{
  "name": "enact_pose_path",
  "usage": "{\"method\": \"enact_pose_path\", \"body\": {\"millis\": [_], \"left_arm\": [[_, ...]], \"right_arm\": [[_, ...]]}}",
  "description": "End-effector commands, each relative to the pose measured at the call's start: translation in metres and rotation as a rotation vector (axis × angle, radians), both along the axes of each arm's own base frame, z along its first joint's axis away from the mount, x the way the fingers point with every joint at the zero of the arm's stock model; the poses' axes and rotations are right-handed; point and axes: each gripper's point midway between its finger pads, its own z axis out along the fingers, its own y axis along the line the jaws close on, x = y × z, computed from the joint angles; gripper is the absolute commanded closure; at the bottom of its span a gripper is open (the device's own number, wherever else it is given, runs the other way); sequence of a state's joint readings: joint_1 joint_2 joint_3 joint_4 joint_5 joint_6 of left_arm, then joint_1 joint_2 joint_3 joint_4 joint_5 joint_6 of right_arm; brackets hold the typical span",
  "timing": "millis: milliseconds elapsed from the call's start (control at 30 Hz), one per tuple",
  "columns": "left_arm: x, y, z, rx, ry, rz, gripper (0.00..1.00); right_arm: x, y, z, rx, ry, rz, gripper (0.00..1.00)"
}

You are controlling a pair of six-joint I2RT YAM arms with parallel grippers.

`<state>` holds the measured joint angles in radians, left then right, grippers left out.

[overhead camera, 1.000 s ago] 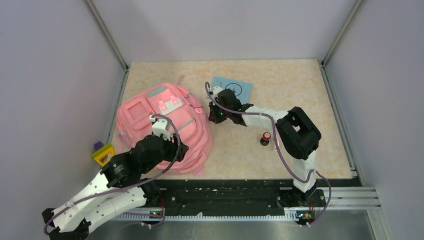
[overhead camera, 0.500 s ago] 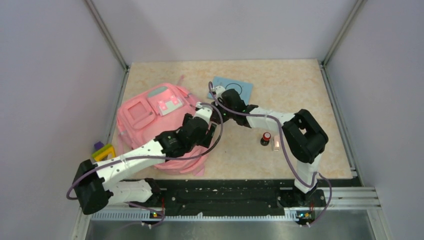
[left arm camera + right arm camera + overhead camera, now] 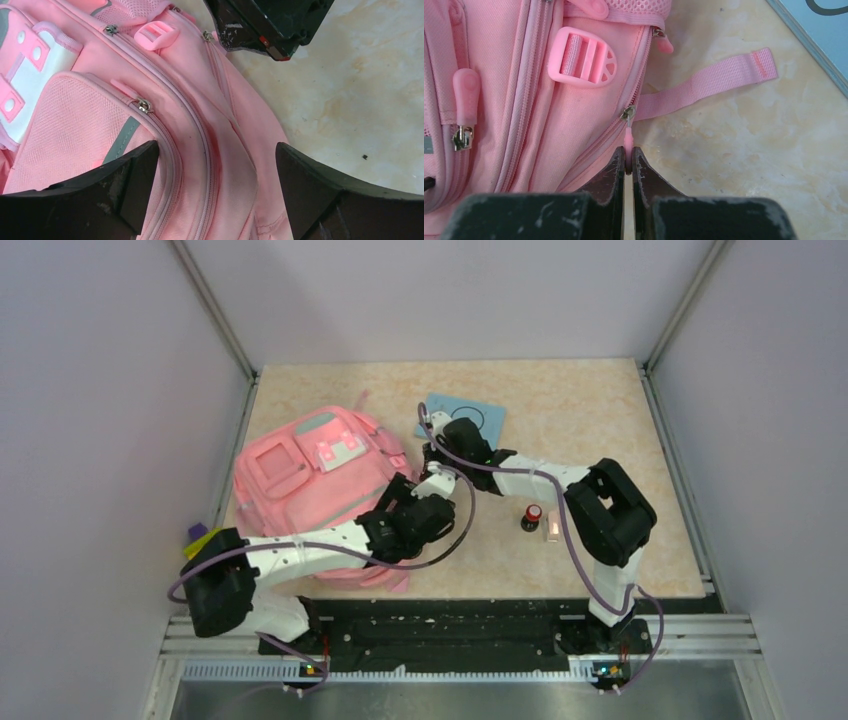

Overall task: Pack the student bag
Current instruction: Zip the student bag at the center of the board.

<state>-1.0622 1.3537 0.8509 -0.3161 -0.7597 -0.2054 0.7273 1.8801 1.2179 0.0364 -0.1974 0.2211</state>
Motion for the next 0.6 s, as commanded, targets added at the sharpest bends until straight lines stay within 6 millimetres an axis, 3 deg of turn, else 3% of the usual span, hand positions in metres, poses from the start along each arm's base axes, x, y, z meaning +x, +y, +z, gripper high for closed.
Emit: {"method": "enact_pose_path", "body": {"millis": [0,33,100,333,433,567], "left_arm": [[-0.004,0.012,-0.016,0.137,-0.018,0.059,0.12],[-0.004,0.014,-0.018,0.162,-0.023,0.072,0.16],[-0.005,0.021,-0.019,0.208,-0.041,0.117,0.41],[-0.014,0.043,-0.020,0.266,-0.029,0.249,0.99],[-0.028,0.039,-0.020,0.190,0.026,0.201,1.00],[-0.054,0.019,-0.011,0.009,0.131,0.036,1.00]], "right_arm": [[0.013,0.006,0.033,0.070,-0.056,-0.004,1.00],[0.013,0.006,0.033,0.070,-0.056,-0.003,1.00],[0.014,0.006,0.034,0.072,-0.057,-0.004,1.00],[0.013,0.008,0.037,0.078,-0.070,0.020,1.00],[0.011,0.010,0.043,0.084,-0.085,0.047,1.00],[0.015,0.014,0.049,0.070,-0.098,0.068,1.00]]}}
